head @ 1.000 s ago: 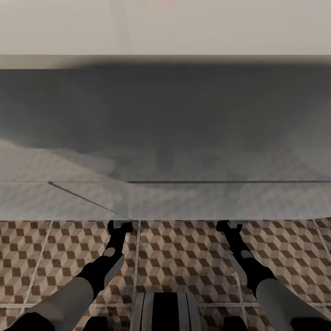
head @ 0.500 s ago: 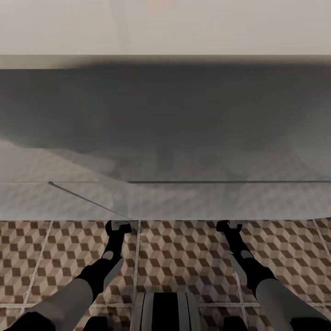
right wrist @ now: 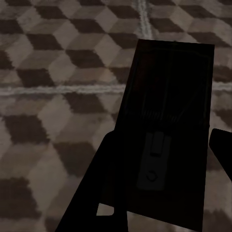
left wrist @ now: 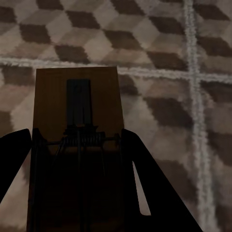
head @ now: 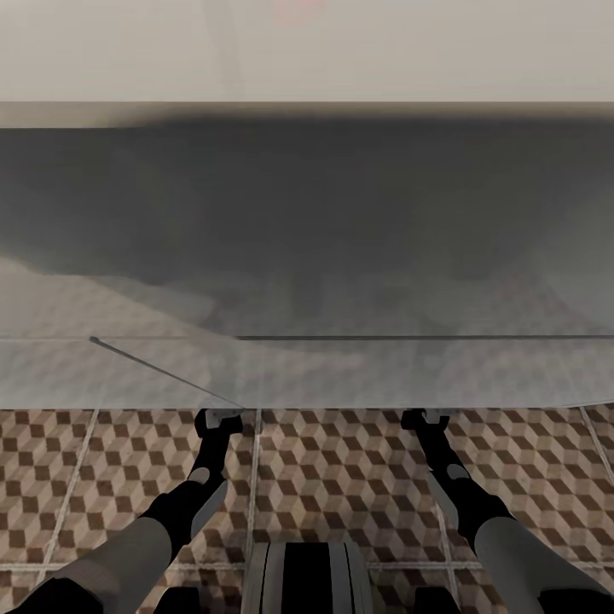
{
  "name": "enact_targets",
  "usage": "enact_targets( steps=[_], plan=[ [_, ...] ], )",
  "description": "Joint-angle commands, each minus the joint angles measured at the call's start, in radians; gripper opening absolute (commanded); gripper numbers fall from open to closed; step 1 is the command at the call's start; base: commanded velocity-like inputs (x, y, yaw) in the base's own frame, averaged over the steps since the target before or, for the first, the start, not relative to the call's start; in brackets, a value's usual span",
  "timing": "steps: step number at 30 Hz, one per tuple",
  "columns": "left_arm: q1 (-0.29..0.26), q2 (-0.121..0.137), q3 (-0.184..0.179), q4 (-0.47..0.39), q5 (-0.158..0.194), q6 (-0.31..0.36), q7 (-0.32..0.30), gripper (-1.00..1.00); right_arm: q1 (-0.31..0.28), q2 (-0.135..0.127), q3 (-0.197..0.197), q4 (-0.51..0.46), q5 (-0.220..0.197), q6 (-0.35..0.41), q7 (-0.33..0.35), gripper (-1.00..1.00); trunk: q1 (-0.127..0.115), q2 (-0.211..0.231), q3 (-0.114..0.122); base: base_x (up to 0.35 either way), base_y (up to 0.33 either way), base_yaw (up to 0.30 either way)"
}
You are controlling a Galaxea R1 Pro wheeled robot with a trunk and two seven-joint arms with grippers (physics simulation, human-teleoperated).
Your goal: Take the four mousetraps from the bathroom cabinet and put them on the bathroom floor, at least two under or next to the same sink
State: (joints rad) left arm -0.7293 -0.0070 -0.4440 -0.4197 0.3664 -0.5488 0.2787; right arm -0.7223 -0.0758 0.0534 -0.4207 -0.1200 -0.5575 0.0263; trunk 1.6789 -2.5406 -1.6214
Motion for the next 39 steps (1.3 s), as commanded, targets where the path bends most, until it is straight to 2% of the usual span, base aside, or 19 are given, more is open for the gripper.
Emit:
enact_targets(
  steps=[1, 39],
  plan=[
    [-0.001, 0.000, -0.008, -0.001, 0.005, -0.004, 0.009, -1.00, 0.000, -0.001, 0.005, 0.001, -0.011, -0.004, 0.003, -1.00, 0.000, 0.000, 0.000, 0.000, 0.000, 0.000],
    [-0.001, -0.001, -0.004, -0.005, 0.008, -0.016, 0.010, -1.00, 0.000, -0.001, 0.005, -0.006, -0.011, -0.004, 0.003, -1.00, 0.000, 0.000, 0.000, 0.000, 0.000, 0.000]
  ],
)
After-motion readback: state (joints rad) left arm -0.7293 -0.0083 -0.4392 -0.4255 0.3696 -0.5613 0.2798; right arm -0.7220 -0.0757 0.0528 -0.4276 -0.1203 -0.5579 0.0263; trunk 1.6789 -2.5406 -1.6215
